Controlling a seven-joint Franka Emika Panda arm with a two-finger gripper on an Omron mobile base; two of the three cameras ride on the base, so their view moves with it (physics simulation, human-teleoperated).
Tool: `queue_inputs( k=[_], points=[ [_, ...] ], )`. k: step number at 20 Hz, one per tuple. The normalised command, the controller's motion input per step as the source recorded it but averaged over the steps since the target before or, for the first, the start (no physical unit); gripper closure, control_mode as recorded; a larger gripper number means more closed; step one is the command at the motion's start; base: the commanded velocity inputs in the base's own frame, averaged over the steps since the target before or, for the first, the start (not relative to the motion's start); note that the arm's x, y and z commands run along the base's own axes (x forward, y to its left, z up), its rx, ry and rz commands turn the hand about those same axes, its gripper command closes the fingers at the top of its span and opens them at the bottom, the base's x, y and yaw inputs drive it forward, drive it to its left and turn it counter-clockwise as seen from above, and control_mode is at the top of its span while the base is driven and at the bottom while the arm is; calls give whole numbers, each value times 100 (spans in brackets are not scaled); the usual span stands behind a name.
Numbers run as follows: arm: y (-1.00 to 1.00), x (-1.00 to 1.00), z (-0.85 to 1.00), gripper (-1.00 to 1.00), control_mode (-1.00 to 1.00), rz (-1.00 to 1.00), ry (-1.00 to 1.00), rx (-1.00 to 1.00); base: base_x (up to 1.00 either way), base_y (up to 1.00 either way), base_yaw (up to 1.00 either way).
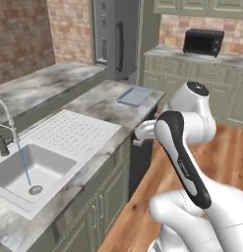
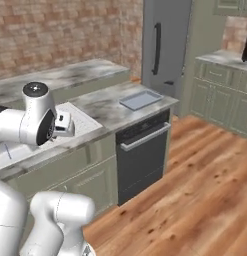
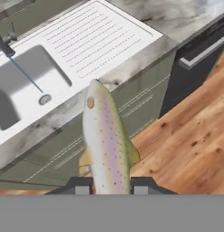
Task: Take the fish out of the fridge, briefly rinse it in the sink, and place it on the tray next to the sink.
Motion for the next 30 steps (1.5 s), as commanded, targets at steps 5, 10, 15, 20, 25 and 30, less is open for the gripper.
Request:
queue_inputs(
  k=[5,10,15,20,25,30],
  points=[
    [0,0,0,100,100,0,0,0,11,-67,56],
    [0,0,0,100,100,0,0,0,3,-70,55],
    [0,0,0,100,100,0,0,0,0,-84,47],
    [0,0,0,100,100,0,0,0,0,-62,58],
    [0,0,0,100,100,0,0,0,0,-59,57],
    [0,0,0,100,100,0,0,0,9,-71,43]
  ],
)
